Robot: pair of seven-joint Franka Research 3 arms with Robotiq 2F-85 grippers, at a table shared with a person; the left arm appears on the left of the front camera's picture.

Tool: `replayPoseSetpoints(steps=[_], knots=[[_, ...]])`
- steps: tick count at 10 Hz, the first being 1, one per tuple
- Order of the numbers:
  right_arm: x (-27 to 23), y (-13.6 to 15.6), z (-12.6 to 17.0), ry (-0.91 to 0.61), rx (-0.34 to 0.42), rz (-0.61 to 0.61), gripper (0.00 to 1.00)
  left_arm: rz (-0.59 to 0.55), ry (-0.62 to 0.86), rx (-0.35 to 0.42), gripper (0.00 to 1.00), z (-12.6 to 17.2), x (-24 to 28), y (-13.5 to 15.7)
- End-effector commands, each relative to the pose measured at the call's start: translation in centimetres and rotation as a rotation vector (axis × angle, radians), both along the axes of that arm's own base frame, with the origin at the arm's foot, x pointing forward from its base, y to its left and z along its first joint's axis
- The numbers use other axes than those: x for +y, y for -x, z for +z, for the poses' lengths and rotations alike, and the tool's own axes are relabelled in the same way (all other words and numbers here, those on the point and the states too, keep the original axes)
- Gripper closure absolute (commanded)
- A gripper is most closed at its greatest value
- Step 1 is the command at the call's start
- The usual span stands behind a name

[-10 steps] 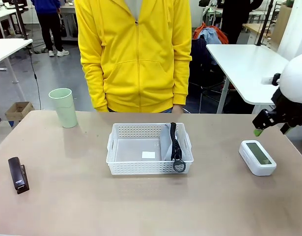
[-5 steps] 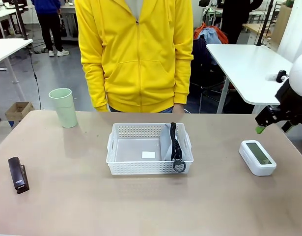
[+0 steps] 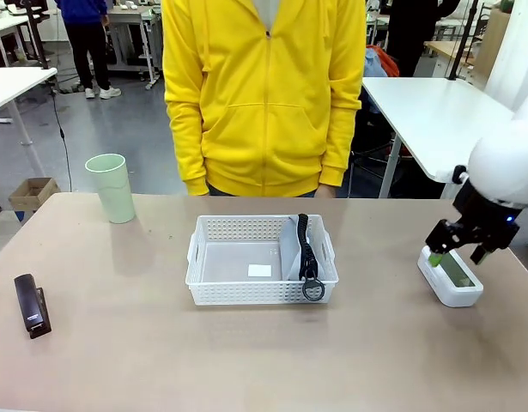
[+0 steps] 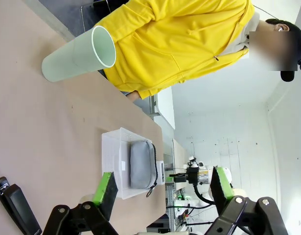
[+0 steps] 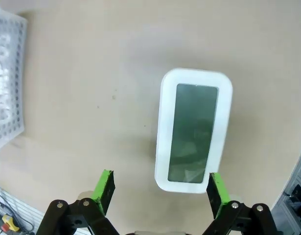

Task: Efficiently arrange items inside the basket to fit them all.
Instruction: Pick up the Digital clock and place it inside the Organizing basket.

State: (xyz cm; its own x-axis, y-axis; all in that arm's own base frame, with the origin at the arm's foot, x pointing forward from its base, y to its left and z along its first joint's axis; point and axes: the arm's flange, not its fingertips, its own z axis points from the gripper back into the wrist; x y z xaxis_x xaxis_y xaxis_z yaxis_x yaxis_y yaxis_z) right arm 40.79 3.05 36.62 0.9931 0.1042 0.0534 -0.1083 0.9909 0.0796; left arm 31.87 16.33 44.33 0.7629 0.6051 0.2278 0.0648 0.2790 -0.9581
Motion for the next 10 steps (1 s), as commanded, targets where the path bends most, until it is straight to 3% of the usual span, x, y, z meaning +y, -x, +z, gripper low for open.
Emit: replayPoseSetpoints(steps=[1, 5, 8, 10], knots=[[0.8, -1.0, -2.2, 0.033, 0.042, -0.037, 0.00, -0.012, -0.005, -0.014, 0.00, 0.0, 0.1, 0.2], [1.3, -1.0, -6.0, 0.089, 0.107, -0.050, 0.00, -0.012, -0.005, -0.014, 0.00, 0.0, 0.1, 0.2], [0.2, -0.8, -4.0, 0.066, -0.025, -0.076, 0.00, -0.012, -0.005, -0.014, 0.00, 0.0, 0.1, 0.2], [-0.3, -0.7, -2.9, 0.056, -0.066, -0.091, 0.00, -0.012, -0.005, -0.014, 0.00, 0.0, 0.1, 0.2]])
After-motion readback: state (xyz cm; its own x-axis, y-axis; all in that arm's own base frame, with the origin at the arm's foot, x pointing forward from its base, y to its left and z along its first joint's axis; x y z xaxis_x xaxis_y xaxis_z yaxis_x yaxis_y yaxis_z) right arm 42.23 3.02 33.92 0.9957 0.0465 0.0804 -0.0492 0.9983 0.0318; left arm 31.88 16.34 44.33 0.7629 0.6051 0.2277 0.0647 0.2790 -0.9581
